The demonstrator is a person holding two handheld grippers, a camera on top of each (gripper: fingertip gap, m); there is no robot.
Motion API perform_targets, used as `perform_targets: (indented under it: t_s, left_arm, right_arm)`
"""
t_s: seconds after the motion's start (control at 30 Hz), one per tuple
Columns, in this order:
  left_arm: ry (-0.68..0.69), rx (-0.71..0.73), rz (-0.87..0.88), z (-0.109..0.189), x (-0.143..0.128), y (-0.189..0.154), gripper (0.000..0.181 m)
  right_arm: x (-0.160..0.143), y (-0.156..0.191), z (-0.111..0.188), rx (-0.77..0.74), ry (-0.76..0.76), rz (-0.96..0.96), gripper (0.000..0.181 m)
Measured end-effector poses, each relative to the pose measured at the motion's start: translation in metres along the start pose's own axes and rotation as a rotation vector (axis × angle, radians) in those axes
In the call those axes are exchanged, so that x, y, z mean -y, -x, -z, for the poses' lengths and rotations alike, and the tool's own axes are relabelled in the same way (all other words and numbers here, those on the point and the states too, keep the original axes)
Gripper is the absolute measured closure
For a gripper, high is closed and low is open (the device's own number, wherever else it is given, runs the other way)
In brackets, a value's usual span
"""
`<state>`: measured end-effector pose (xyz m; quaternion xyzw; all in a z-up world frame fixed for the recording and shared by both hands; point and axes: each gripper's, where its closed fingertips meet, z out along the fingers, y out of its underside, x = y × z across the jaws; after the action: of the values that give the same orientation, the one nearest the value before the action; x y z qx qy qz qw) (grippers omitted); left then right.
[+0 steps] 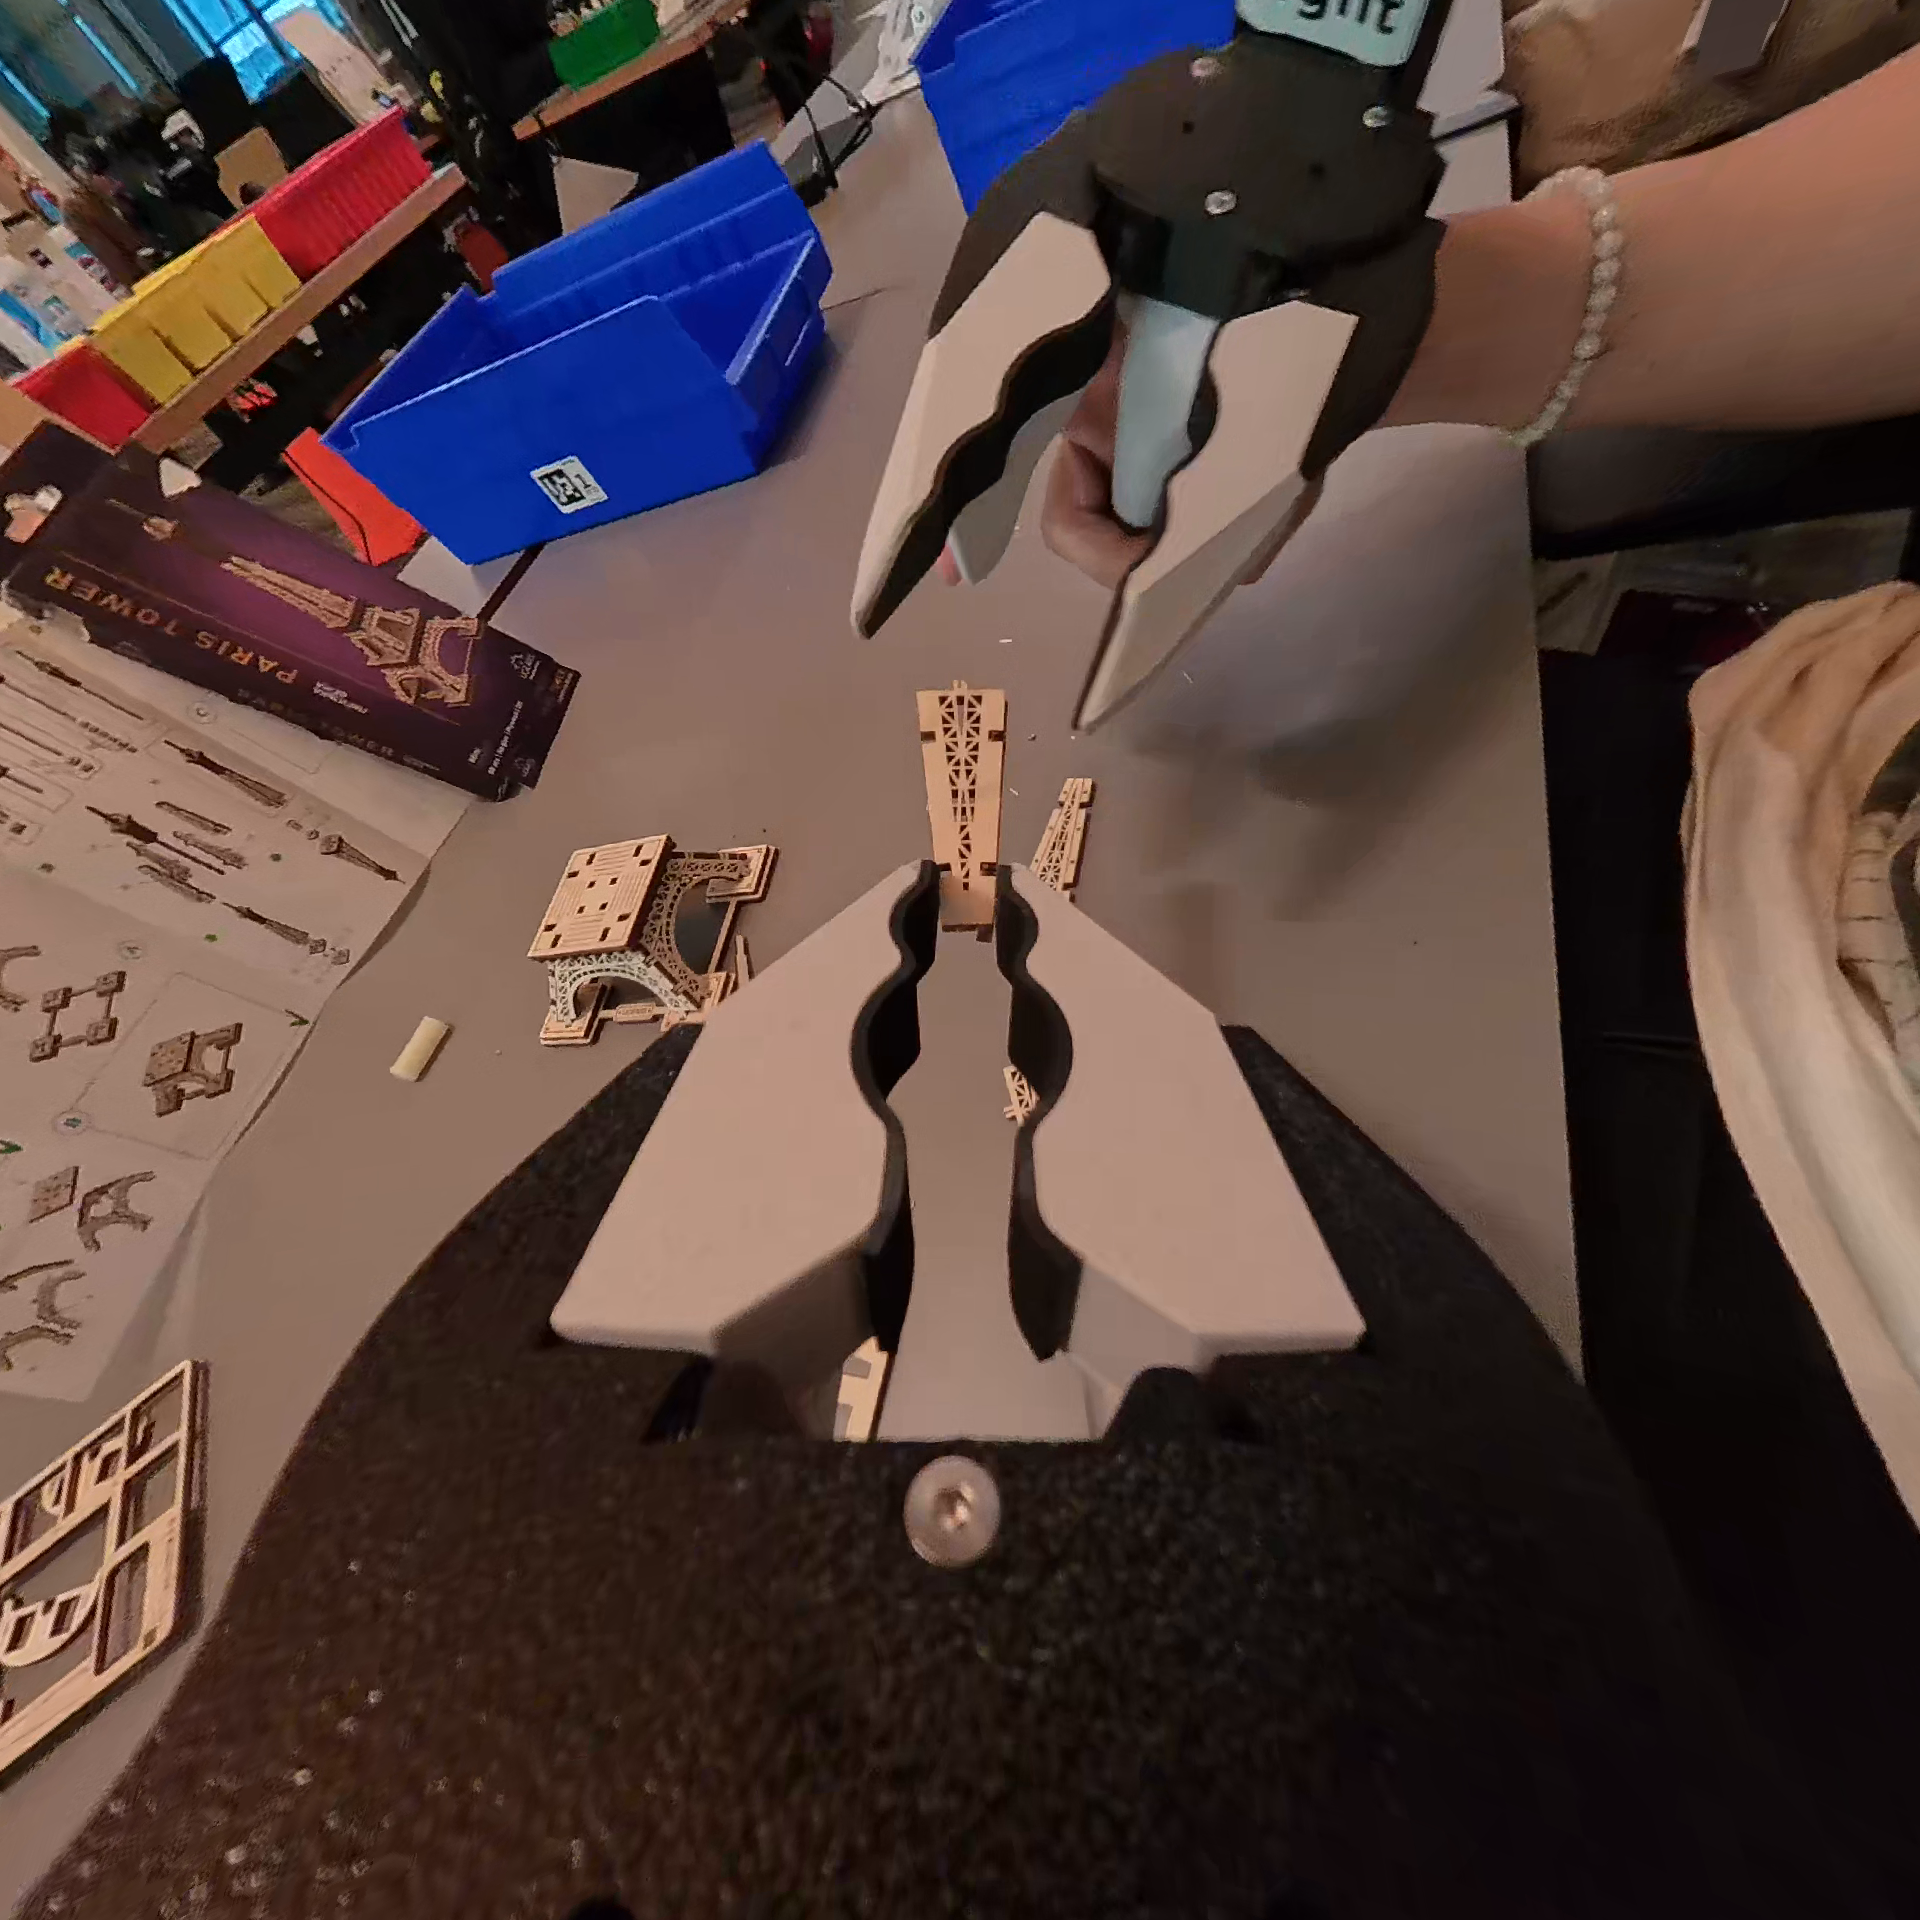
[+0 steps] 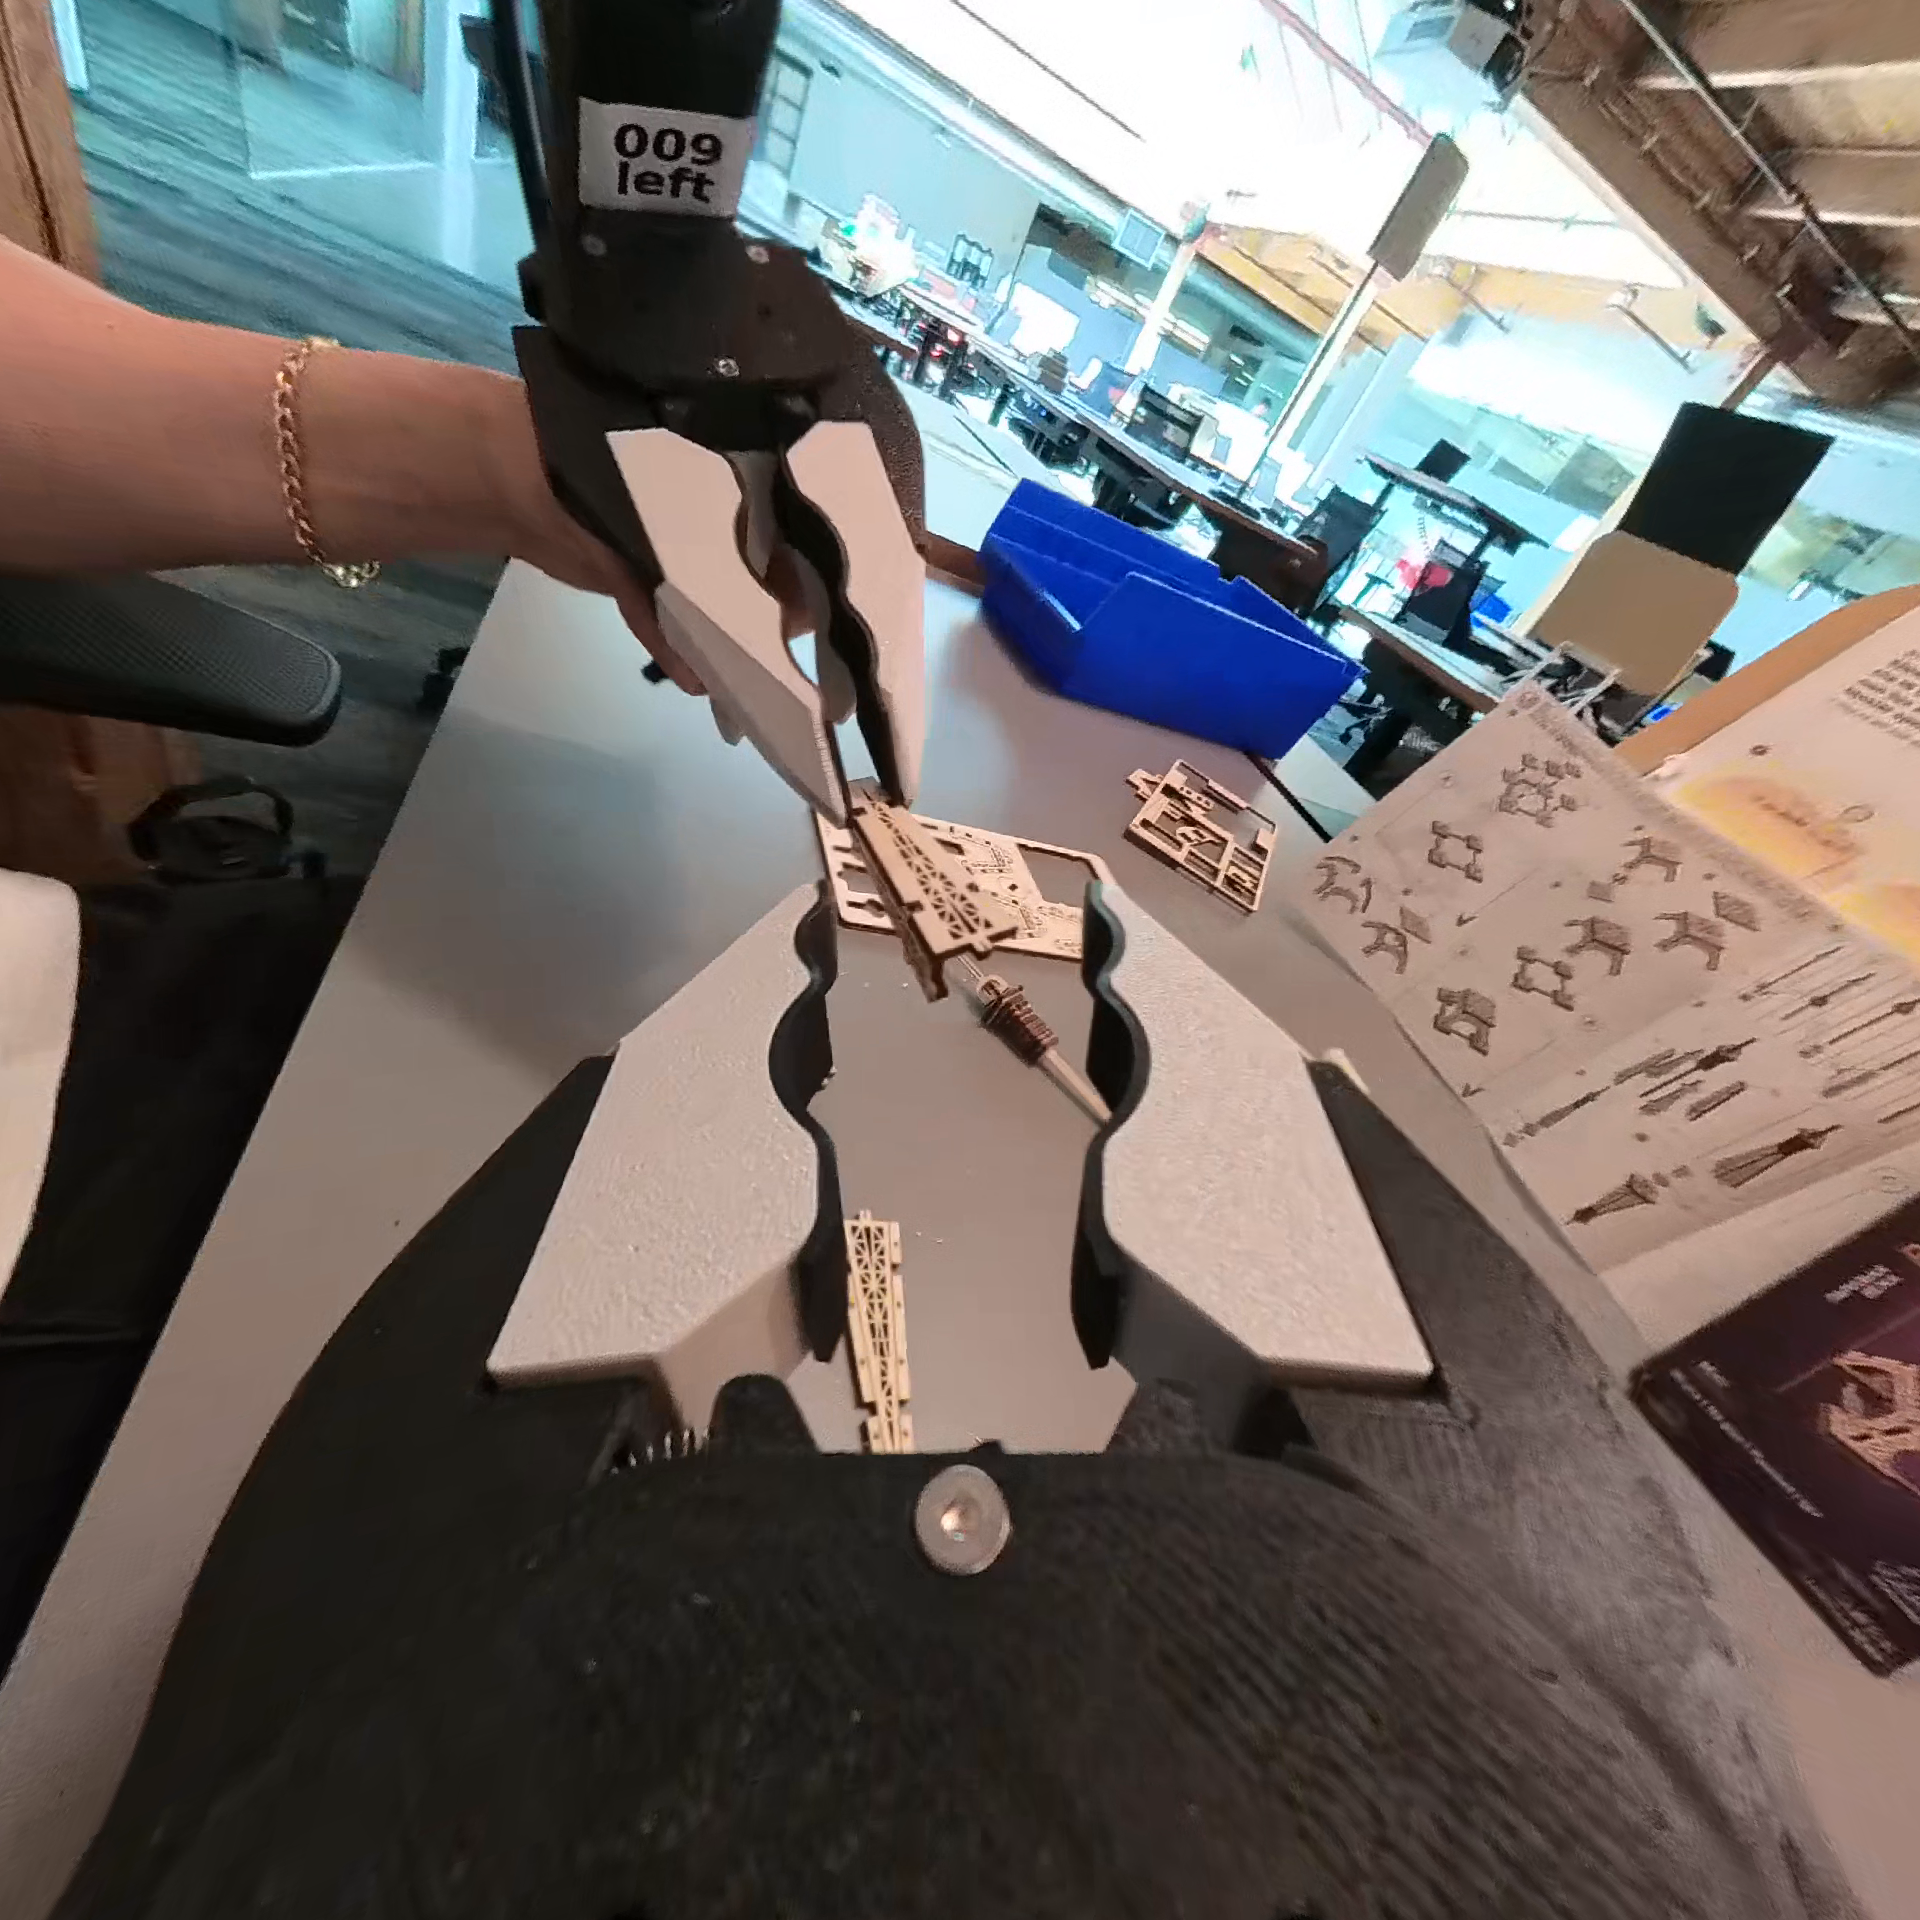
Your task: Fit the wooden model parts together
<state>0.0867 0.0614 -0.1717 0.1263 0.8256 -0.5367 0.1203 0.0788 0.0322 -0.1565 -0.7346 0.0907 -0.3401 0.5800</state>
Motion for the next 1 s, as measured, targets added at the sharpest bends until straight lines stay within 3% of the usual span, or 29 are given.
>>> perform_targets:
  t_s: [0.37,0.73,0.87,0.93,1.0]
  left_arm:
    - [0.014,-0.054,-0.054,-0.002,0.003,-0.011,0.172]
    - [0.018,-0.091,-0.036,0.000,-0.001,-0.013,0.172]
    - [-0.021,-0.105,0.121,0.001,0.000,-0.006,0.171]
    - [-0.049,-0.144,0.265,0.002,-0.001,-0.003,0.172]
    - [-0.057,-0.165,0.430,0.002,-0.006,0.002,0.172]
  right_arm:
    - [-0.008,0.011,-0.002,0.076,0.047,0.014,0.160]
    - [-0.013,0.020,-0.005,0.128,0.096,0.058,0.165]
    - [-0.007,0.011,-0.006,0.057,0.052,0.067,0.156]
    - [-0.009,0.008,-0.005,-0.004,0.072,0.214,0.133]
    - [-0.008,0.006,-0.004,-0.080,0.083,0.434,0.134]
